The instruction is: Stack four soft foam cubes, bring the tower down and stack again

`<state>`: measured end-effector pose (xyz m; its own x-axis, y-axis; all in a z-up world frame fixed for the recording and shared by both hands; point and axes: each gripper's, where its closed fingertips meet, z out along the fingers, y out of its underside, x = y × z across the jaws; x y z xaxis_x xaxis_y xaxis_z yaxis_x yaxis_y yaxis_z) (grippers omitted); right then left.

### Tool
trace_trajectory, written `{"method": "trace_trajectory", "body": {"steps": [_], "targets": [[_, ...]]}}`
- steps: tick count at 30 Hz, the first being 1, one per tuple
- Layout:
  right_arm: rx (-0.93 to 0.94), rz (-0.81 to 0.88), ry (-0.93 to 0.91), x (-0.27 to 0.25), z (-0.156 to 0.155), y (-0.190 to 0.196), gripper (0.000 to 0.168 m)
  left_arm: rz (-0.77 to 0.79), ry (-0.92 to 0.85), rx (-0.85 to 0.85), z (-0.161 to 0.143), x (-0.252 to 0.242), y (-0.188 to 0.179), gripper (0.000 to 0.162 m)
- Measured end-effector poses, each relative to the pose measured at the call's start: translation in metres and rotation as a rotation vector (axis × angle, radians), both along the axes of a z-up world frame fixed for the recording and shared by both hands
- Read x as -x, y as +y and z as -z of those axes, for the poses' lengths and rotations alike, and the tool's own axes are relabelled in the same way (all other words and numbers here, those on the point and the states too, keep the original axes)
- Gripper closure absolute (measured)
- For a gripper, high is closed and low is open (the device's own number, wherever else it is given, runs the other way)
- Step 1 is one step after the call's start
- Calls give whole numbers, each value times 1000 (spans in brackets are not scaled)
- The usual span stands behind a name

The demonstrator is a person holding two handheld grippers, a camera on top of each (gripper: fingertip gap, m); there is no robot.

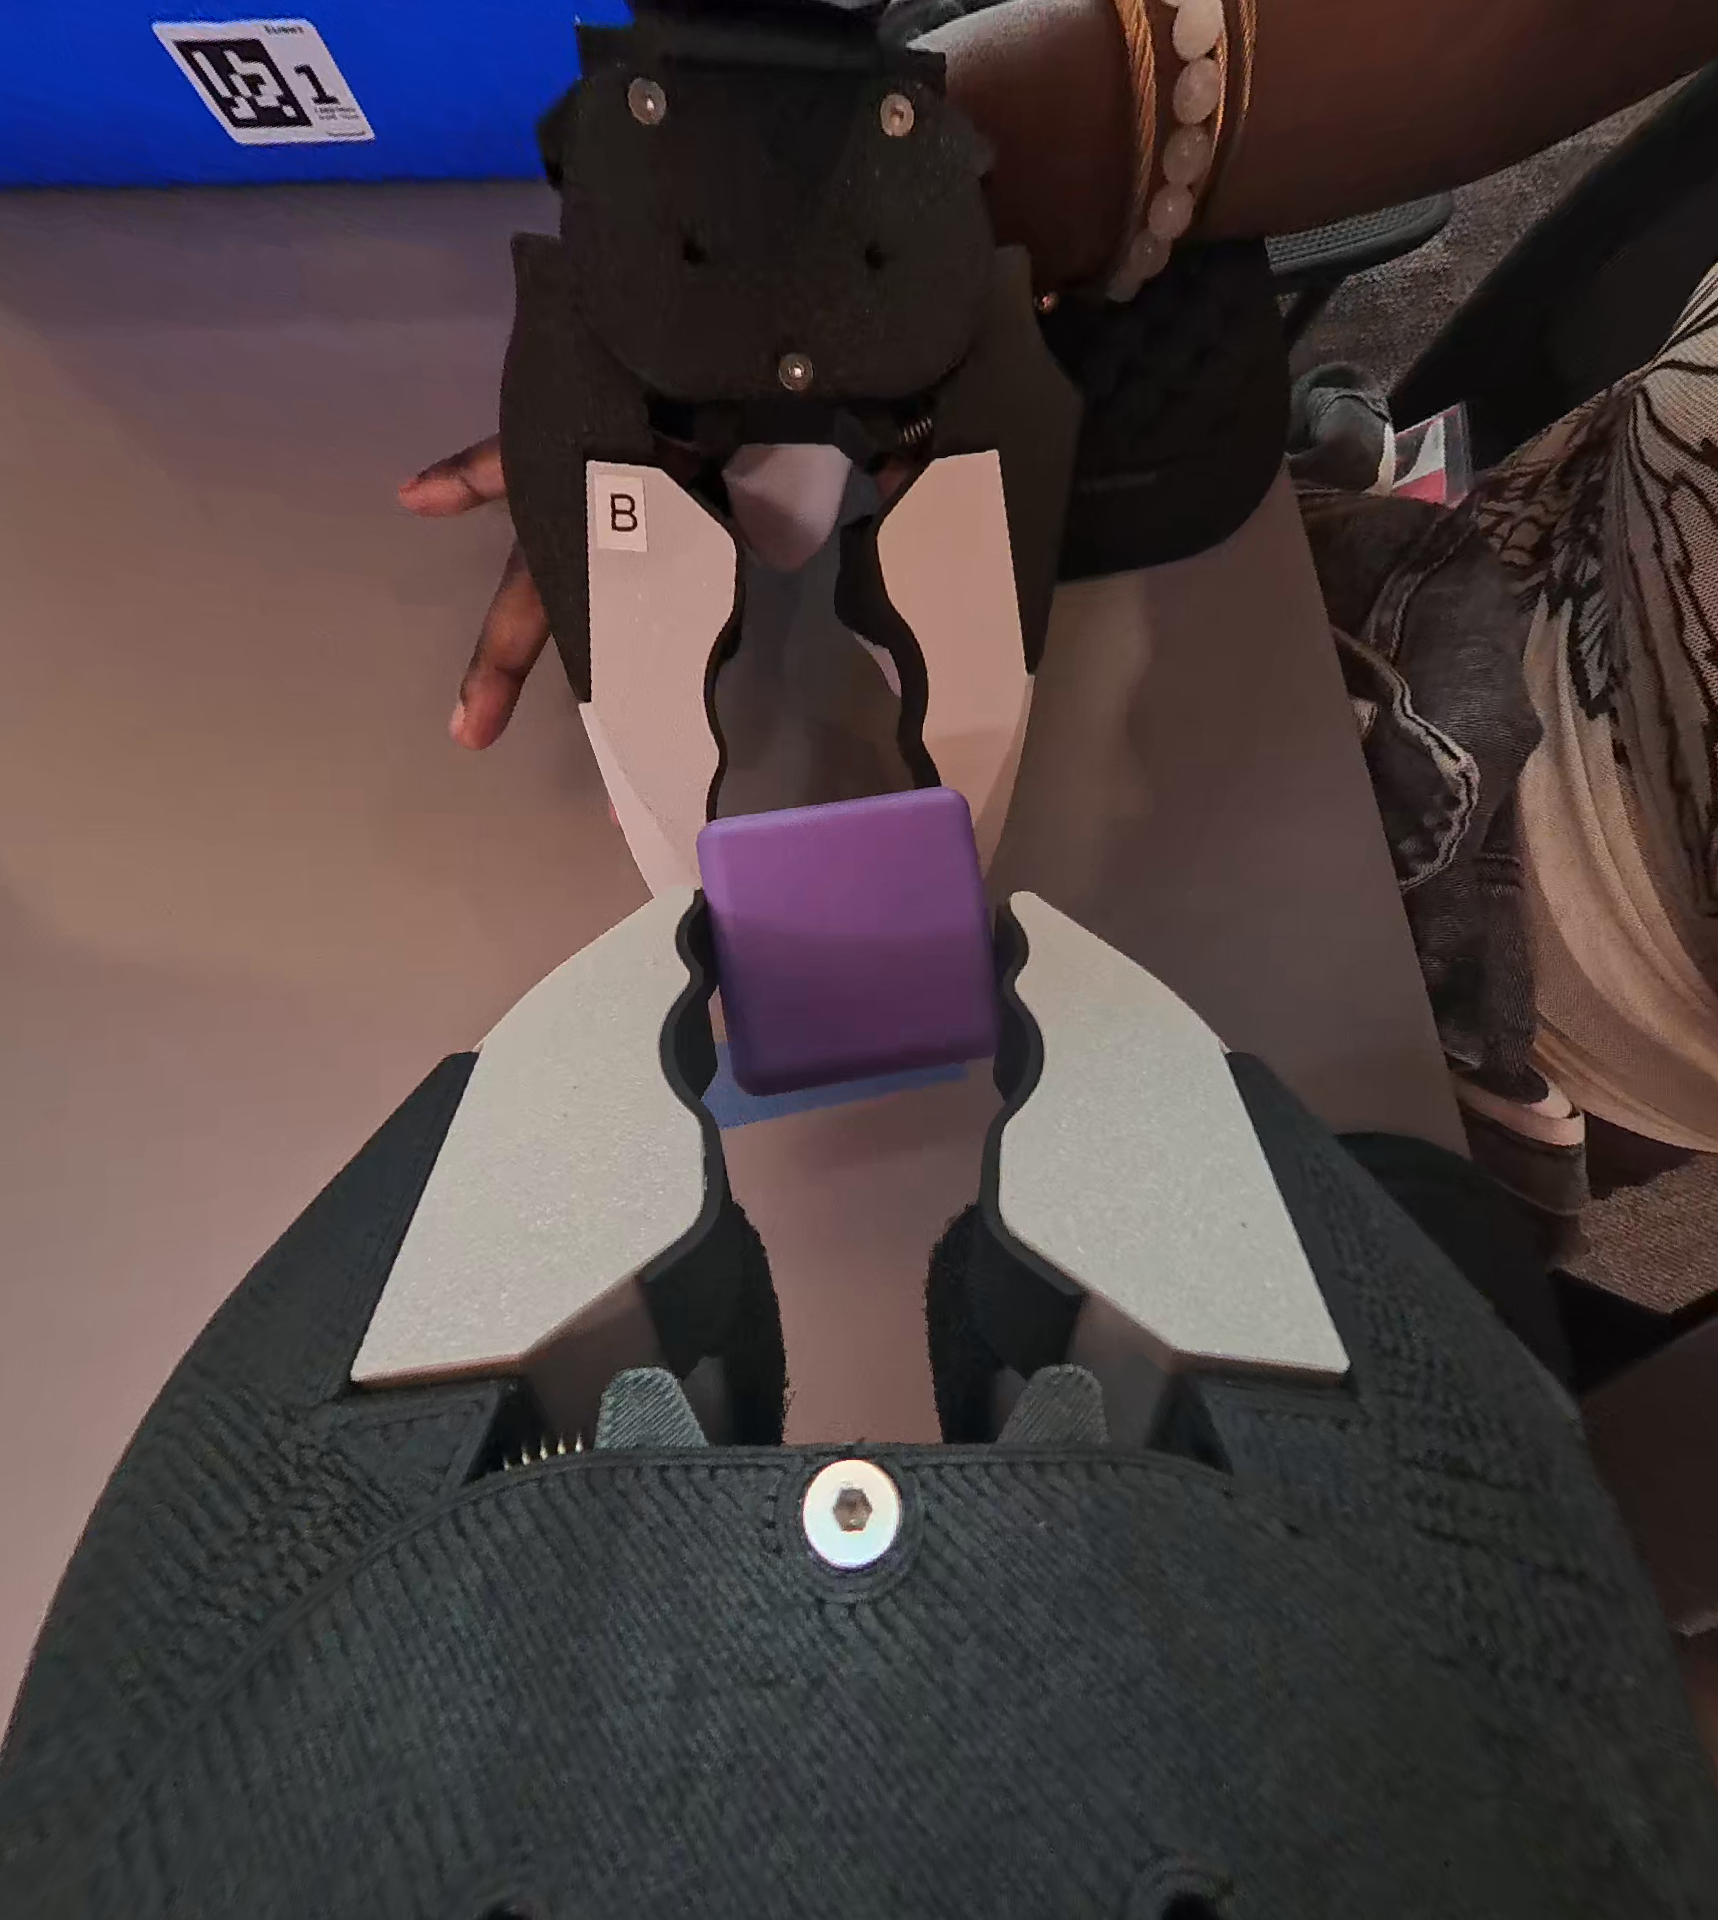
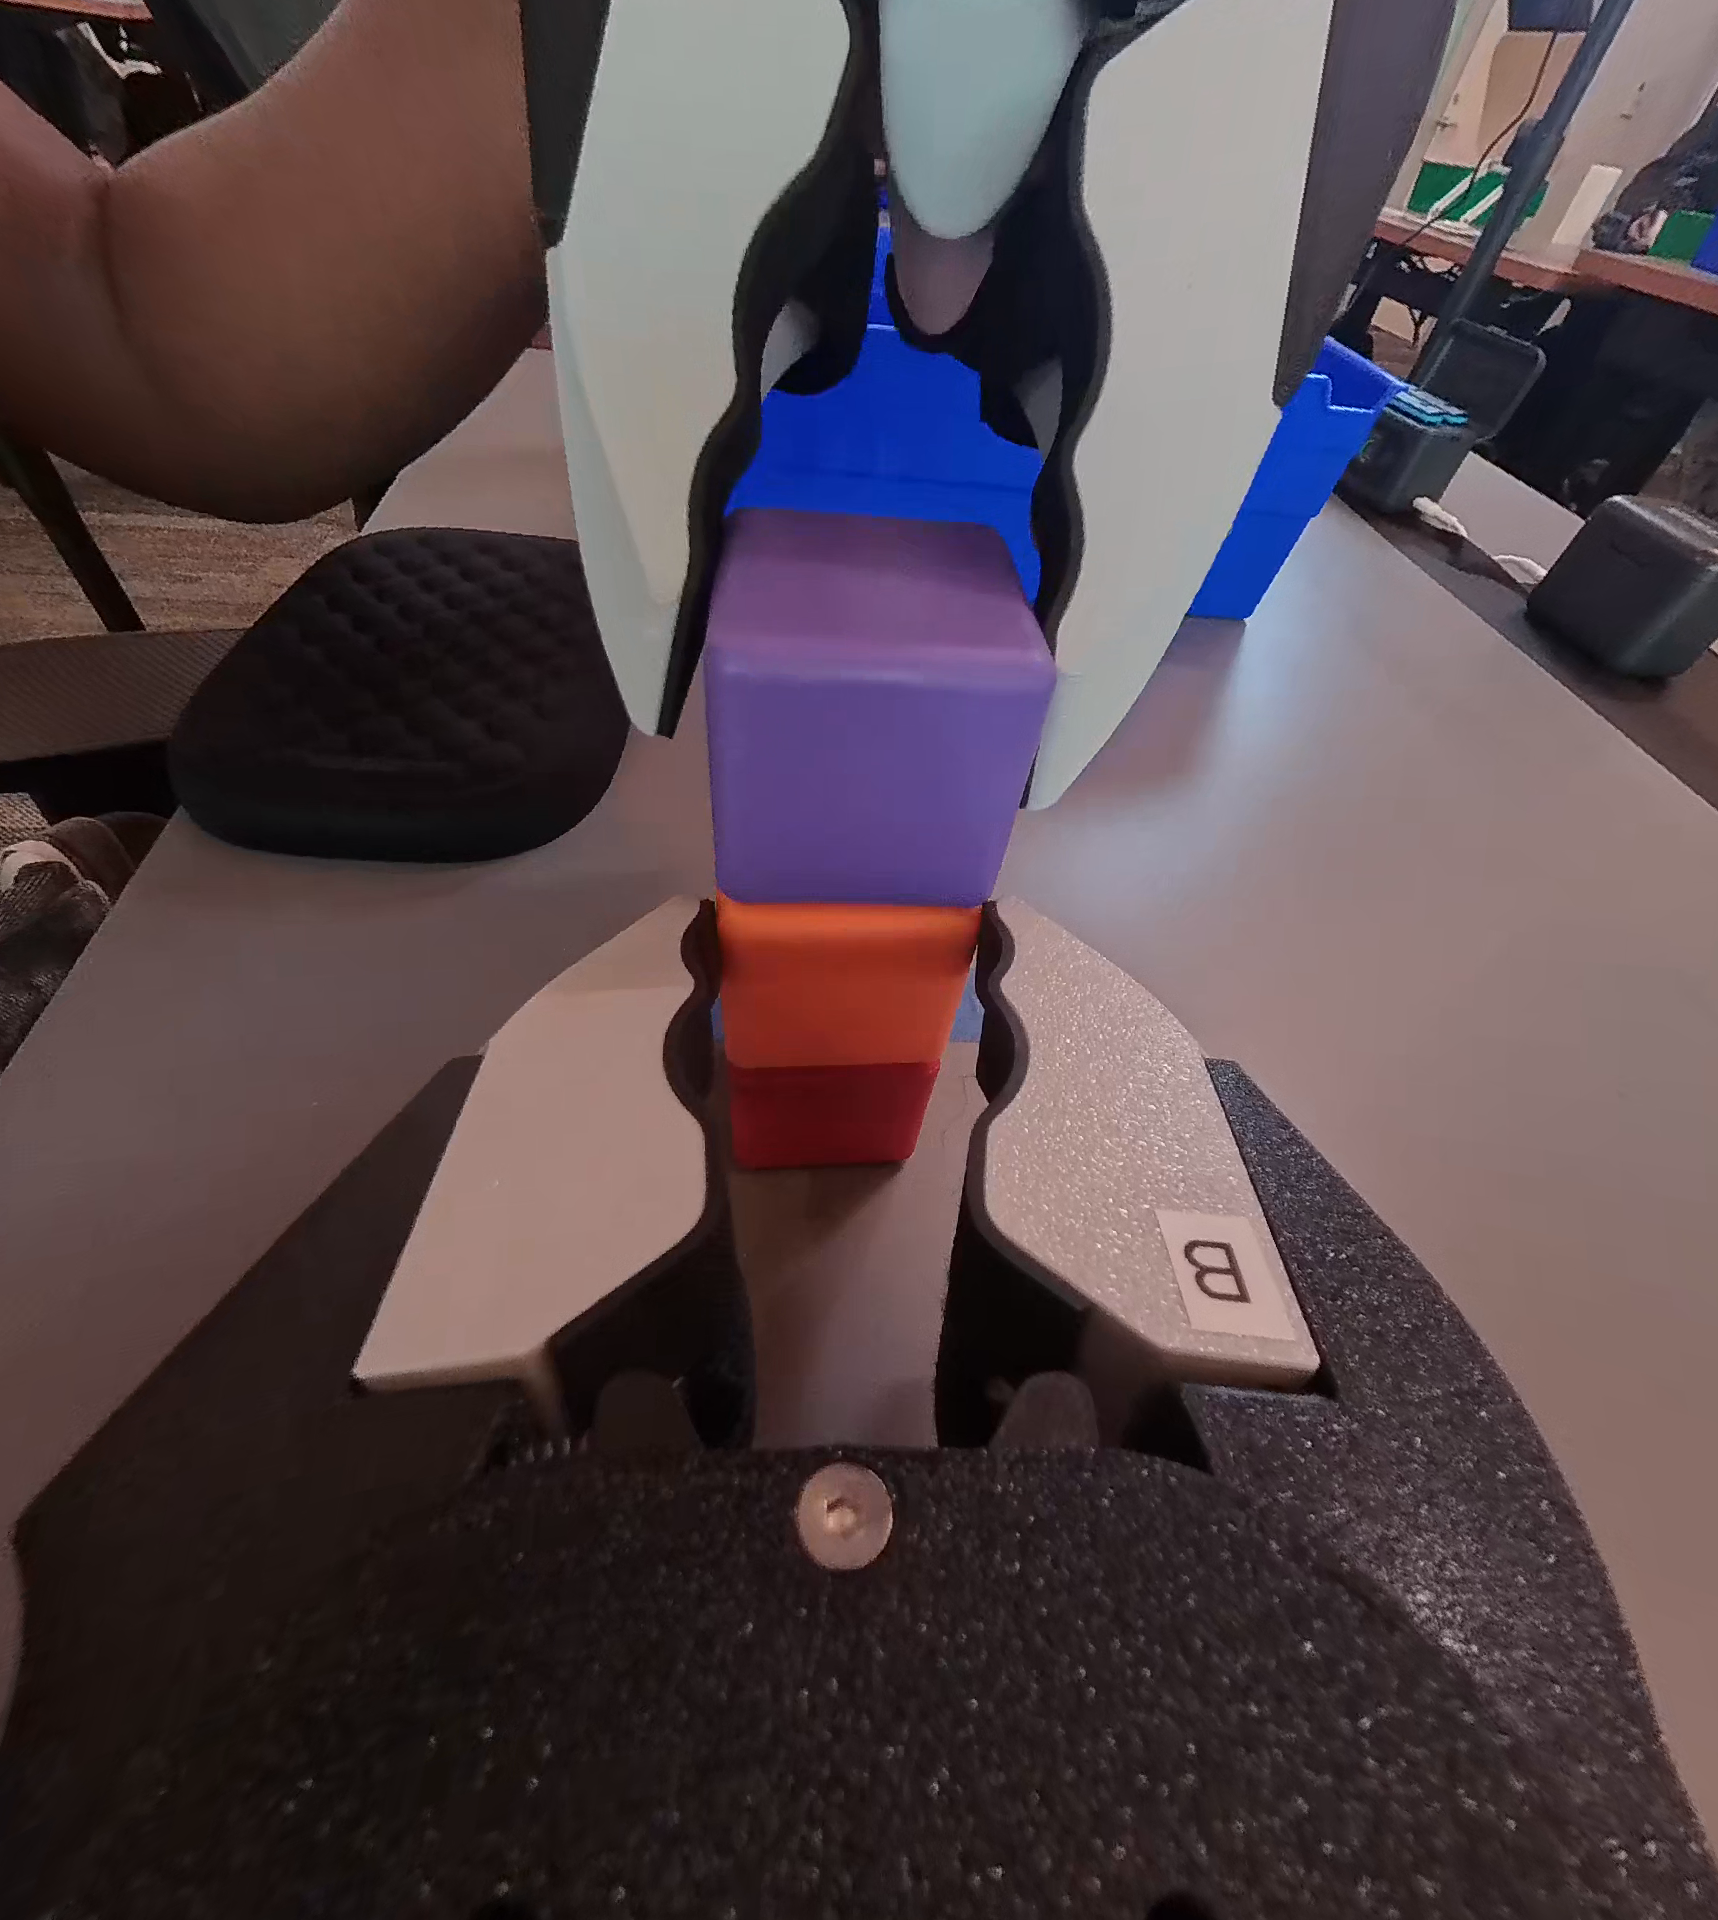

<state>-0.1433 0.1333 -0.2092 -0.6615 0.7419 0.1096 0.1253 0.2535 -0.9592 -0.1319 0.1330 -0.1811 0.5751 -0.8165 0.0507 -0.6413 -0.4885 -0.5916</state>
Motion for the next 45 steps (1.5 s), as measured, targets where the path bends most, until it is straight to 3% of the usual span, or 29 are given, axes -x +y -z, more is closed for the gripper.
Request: {"method": "trace_trajectory", "body": {"steps": [21, 24, 28, 34, 36, 39, 42, 45], "targets": [[13, 2, -16, 1, 0, 1, 120, -59, -106, -38, 0, -2, 5, 112], [76, -14, -14, -2, -9, 0, 108, -56, -112, -38, 0, -2, 5, 112], [160, 7, 40, -1, -27, 7, 118, -59, -117, -35, 0, -2, 5, 112], [117, 5, 9, 0, -20, 3, 122, -82, -129, -53, -1, -3, 6, 112], [119, 4, 6, 0, -20, 3, 123, -110, -122, -87, -5, 1, 5, 91], [118, 4, 8, 0, -20, 3, 122, -229, -170, -227, -39, 25, 3, 62], [113, 4, 9, 0, -20, 3, 122, -487, -144, -406, -80, 94, -13, 58], [108, 3, 11, 1, -20, 2, 122, -915, -60, -501, -99, 204, -50, 59]]}}
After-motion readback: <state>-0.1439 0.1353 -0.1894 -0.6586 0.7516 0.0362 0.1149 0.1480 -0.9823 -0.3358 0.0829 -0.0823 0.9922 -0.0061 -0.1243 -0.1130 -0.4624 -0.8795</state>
